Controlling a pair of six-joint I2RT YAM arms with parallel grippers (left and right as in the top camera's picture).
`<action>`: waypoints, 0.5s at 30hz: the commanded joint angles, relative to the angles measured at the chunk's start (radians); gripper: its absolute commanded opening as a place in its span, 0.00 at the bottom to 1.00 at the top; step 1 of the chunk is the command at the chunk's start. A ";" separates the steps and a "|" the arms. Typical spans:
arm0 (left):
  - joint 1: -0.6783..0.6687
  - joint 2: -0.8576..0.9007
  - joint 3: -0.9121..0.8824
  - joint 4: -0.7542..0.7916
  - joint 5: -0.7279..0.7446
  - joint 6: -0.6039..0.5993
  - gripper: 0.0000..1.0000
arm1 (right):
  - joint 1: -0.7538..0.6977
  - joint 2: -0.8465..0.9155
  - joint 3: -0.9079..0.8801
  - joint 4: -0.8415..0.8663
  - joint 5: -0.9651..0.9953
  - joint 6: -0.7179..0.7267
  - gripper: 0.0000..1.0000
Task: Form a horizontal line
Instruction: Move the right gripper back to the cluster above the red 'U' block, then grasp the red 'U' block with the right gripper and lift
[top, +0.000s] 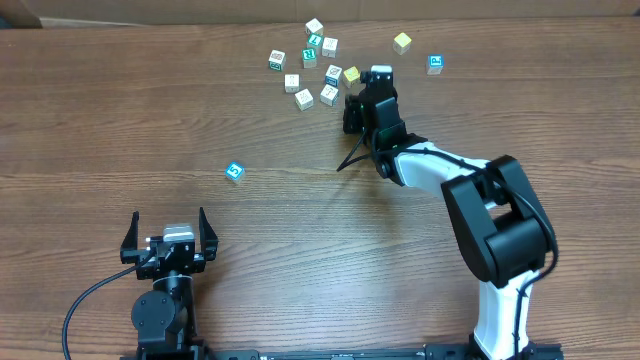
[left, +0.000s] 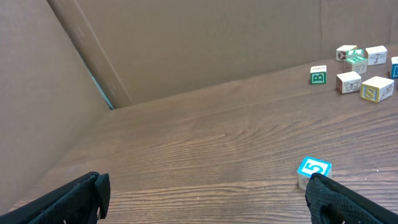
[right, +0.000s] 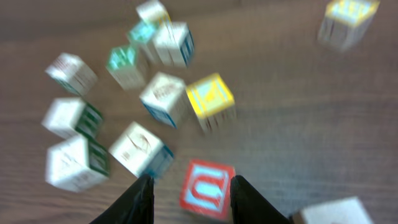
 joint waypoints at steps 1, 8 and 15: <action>-0.006 -0.006 -0.005 0.001 -0.009 0.019 1.00 | -0.003 -0.033 0.022 -0.008 -0.006 -0.001 0.61; -0.006 -0.006 -0.005 0.001 -0.009 0.019 1.00 | -0.002 0.032 0.022 -0.010 -0.007 -0.001 0.64; -0.006 -0.006 -0.005 0.001 -0.009 0.019 1.00 | -0.002 0.075 0.022 0.043 -0.008 -0.001 0.64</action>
